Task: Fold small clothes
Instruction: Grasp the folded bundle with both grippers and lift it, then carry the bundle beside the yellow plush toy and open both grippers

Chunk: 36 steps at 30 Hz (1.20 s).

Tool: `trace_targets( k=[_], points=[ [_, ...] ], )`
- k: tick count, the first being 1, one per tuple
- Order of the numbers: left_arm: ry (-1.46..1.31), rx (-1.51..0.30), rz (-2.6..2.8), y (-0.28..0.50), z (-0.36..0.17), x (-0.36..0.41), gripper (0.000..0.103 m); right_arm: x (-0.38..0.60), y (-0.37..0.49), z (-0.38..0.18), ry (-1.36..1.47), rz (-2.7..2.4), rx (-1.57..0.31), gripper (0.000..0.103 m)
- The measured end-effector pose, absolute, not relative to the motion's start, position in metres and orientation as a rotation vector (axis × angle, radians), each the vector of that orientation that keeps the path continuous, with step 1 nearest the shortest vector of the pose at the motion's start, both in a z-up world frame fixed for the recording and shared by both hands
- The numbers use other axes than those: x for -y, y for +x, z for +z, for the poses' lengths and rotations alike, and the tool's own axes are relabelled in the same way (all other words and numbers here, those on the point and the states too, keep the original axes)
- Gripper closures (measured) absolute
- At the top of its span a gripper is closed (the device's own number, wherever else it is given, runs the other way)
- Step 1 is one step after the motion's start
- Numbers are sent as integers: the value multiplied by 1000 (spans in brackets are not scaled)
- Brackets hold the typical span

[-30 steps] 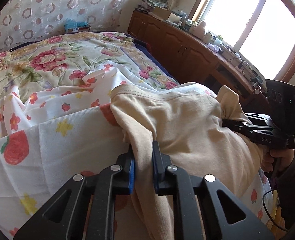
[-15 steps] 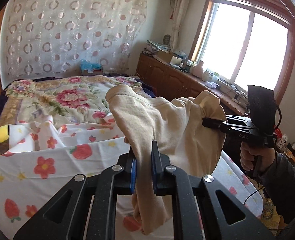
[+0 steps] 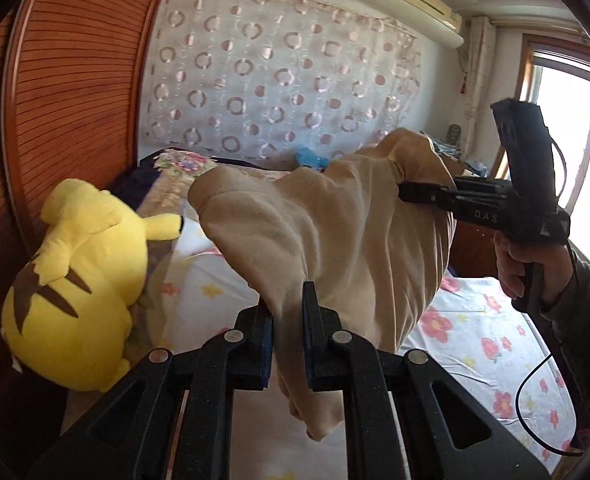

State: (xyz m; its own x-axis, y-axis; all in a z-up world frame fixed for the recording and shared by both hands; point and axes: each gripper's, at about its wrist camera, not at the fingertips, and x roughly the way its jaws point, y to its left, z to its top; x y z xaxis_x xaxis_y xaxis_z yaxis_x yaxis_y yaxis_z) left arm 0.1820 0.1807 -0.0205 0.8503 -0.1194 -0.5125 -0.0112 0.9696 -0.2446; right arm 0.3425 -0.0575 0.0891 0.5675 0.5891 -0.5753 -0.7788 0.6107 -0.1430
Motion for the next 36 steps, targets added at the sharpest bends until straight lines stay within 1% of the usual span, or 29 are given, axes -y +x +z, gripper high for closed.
trace_targets(
  k=[1, 6, 10, 12, 16, 18, 20, 23, 25, 26, 28, 29, 36],
  points=[
    [-259, -561, -38, 180, -28, -190, 90, 44, 359, 88, -434, 842, -509, 89],
    [-321, -608, 43, 172, -61, -219, 90, -26, 388, 75, -549, 916, -485, 89],
    [-361, -653, 92, 170, -82, -236, 90, -73, 411, 56, -617, 940, -513, 89],
    [-358, -680, 112, 170, -90, -237, 90, -87, 428, 45, -610, 948, -544, 87],
    [-335, -719, 138, 171, -99, -236, 90, -111, 455, 40, -560, 909, -596, 65],
    [-336, -725, 151, 169, -101, -236, 90, -106, 465, 41, -515, 886, -607, 58],
    [-342, -726, 157, 165, -100, -238, 86, -102, 472, 39, -478, 869, -622, 57],
    [-304, -706, 179, 159, -92, -236, 74, -98, 471, 28, -428, 846, -662, 57],
    [-293, -691, 174, 155, -89, -237, 56, -90, 466, 24, -403, 828, -673, 57],
    [-287, -683, 169, 153, -86, -236, 52, -84, 458, 25, -388, 818, -672, 57],
    [-258, -658, 176, 149, -77, -234, 23, -72, 438, 26, -352, 807, -671, 57],
    [-242, -640, 177, 146, -72, -231, 21, -67, 434, 26, -332, 804, -669, 57],
    [-148, -599, 152, 134, -45, -201, 21, -8, 357, 32, -266, 773, -634, 57]
  ],
)
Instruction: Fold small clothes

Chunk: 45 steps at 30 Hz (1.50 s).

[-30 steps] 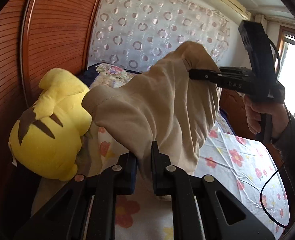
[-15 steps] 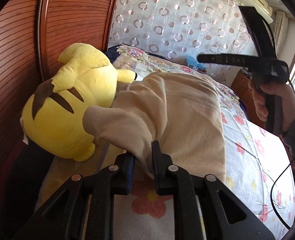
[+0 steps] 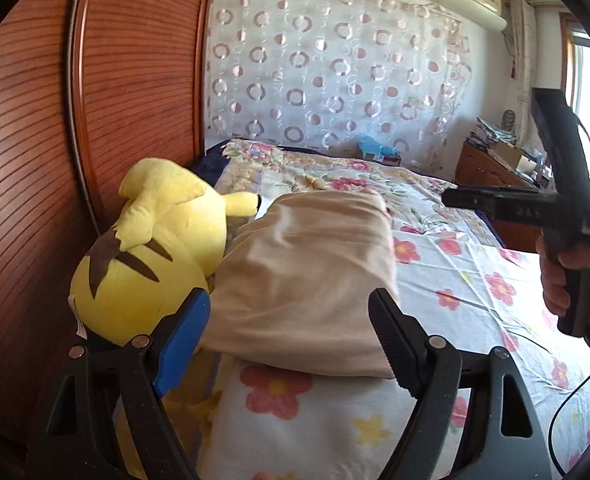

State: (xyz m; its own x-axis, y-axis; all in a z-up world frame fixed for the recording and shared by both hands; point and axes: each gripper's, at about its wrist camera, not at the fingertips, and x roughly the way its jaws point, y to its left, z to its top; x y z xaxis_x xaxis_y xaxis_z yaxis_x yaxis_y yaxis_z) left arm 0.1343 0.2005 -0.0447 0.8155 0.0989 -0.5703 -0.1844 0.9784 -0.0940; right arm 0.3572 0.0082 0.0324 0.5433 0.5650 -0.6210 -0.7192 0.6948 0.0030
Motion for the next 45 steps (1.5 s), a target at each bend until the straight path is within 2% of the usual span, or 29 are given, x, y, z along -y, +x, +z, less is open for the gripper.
trace_targets(
  k=[5, 10, 15, 21, 32, 45],
  points=[
    [-112, -580, 120, 125, -32, -169, 21, 28, 307, 36, -238, 737, -602, 56],
    [-85, -564, 44, 116, -25, -133, 21, 69, 259, 38, -183, 678, -576, 42],
    [-56, -540, -29, 110, -13, -92, 21, 109, 211, 40, -127, 570, -547, 38],
    [-18, -515, -85, 103, 6, -48, 21, 137, 163, 54, -82, 474, -497, 26],
    [8, -457, -95, 82, 47, -14, 21, 137, 89, 68, -34, 329, -364, 26],
    [13, -442, -82, 76, 54, -7, 21, 137, 55, 52, 6, 291, -335, 26]
  ],
)
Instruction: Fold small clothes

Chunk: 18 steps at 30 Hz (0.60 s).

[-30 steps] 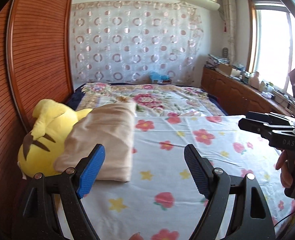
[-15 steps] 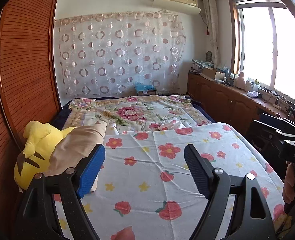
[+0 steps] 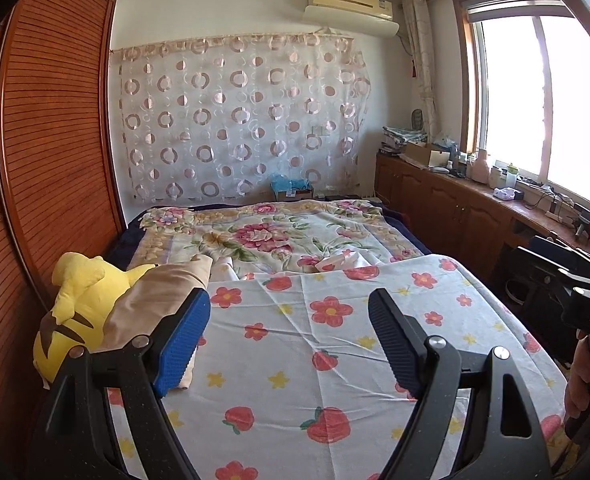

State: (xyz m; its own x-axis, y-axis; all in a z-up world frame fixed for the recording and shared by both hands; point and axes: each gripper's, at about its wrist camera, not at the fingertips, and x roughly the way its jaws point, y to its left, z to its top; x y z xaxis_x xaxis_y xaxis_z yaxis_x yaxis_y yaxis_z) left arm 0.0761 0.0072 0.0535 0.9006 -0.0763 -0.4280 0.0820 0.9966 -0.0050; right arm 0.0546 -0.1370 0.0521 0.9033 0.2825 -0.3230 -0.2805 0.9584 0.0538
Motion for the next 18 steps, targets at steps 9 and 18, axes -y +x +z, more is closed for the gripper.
trace_targets(
  k=[9, 18],
  points=[
    [14, -442, -83, 76, 54, -7, 21, 145, 59, 55, 13, 289, -334, 26],
    [16, -438, -77, 76, 54, -7, 21, 150, 62, 56, 11, 289, -342, 26]
  ],
)
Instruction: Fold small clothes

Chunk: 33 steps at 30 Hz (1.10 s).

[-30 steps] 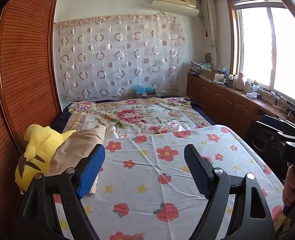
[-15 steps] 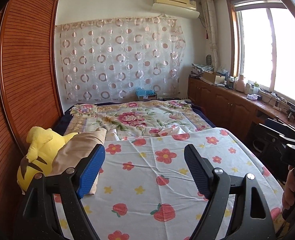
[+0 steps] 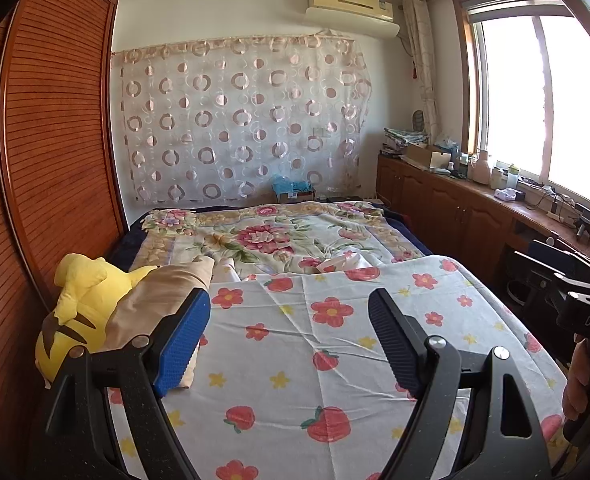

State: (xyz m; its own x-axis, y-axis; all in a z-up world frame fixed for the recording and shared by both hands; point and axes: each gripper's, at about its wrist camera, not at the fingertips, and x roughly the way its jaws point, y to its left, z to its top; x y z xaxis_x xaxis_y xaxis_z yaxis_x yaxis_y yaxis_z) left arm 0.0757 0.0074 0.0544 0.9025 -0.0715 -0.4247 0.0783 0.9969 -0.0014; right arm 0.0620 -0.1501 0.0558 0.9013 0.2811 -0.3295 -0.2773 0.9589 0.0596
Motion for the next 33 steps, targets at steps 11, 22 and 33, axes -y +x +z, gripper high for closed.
trace_targets(
  k=[11, 22, 33],
  points=[
    [14, -435, -78, 75, 54, -9, 21, 153, 64, 58, 11, 285, -346, 26],
    [16, -433, -77, 75, 53, -9, 21, 155, 63, 58, 8, 286, -345, 26],
    [16, -430, -76, 75, 52, -10, 21, 156, 63, 58, 5, 282, -344, 26]
  ],
)
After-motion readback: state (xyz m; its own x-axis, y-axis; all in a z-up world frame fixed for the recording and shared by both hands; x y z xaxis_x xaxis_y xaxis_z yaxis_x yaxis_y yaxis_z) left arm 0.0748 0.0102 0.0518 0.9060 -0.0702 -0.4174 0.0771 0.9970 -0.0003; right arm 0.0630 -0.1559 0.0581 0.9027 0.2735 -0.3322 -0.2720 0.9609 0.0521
